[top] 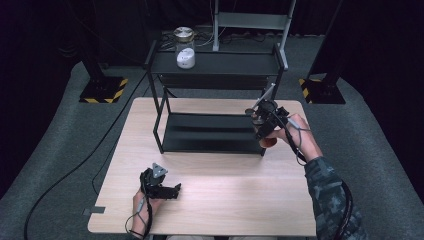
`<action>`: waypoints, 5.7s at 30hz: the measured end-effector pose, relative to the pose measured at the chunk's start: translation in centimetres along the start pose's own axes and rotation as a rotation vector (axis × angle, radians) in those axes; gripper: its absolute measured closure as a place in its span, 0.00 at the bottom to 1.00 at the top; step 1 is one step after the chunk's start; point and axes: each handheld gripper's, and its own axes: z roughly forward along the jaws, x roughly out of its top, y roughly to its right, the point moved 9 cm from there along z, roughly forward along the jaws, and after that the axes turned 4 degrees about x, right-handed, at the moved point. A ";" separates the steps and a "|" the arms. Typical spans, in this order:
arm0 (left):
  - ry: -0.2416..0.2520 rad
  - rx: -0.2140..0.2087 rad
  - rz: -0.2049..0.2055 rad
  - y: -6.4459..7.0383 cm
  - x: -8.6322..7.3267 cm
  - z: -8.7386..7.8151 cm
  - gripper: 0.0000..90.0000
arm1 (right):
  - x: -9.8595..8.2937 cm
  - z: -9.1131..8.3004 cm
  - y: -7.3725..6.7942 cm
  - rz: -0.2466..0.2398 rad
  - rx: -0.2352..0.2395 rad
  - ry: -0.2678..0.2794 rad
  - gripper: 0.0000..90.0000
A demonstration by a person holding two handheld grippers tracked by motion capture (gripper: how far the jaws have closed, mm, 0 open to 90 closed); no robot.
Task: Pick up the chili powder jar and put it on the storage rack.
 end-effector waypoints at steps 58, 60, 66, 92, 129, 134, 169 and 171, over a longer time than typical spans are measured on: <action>-0.003 -0.001 0.003 0.0 0.0 0.0 0.00 | 3.6 -7.0 0.5 0.017 -0.106 0.258 0.34; -0.005 -0.001 0.004 0.0 0.0 0.0 0.00 | 3.7 -7.1 0.4 0.017 -0.110 0.262 0.34; -0.002 -0.001 0.000 0.0 0.0 0.0 0.00 | 4.1 -7.5 0.4 0.018 -0.113 0.270 0.34; -0.004 -0.001 0.004 0.0 0.0 0.0 0.00 | 5.1 -9.5 0.3 0.035 -0.154 0.338 0.34; -0.004 -0.001 0.003 0.0 0.0 0.0 0.00 | 6.2 -12.4 0.6 0.089 -0.221 0.461 0.34; -0.004 -0.001 0.004 0.0 0.0 0.0 0.00 | 6.7 -12.6 0.7 0.096 -0.226 0.479 0.34; -0.002 -0.002 0.002 0.0 0.0 0.0 0.01 | 9.8 -9.6 4.7 0.241 -0.199 0.515 0.34; -0.002 -0.002 0.002 0.0 0.0 0.0 0.01 | 9.8 -9.4 4.9 0.246 -0.189 0.514 0.34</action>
